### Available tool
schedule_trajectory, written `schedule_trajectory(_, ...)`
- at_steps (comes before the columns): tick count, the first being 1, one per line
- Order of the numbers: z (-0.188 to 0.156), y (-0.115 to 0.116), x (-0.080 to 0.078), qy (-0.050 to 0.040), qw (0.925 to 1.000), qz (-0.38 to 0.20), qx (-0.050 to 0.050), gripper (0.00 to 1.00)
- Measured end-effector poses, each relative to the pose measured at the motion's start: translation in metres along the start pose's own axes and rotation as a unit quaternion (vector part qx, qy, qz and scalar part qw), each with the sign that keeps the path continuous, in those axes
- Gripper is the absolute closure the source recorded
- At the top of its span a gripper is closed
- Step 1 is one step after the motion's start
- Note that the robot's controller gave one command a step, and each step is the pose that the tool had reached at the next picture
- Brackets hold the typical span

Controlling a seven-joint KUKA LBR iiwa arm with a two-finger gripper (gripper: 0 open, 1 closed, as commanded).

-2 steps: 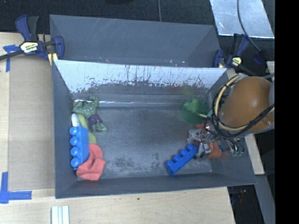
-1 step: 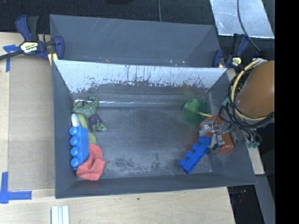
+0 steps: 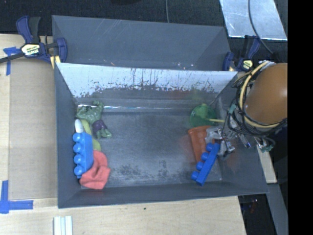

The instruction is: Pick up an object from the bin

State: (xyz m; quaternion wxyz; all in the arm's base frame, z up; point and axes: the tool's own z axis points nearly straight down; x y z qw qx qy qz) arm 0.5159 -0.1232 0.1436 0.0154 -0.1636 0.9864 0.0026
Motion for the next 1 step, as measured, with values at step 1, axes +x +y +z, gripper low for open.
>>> schedule_trajectory(1, -0.0332, -0.0036, -0.0064, 0.0043, 0.9956, -0.094, -0.004, 1.00)
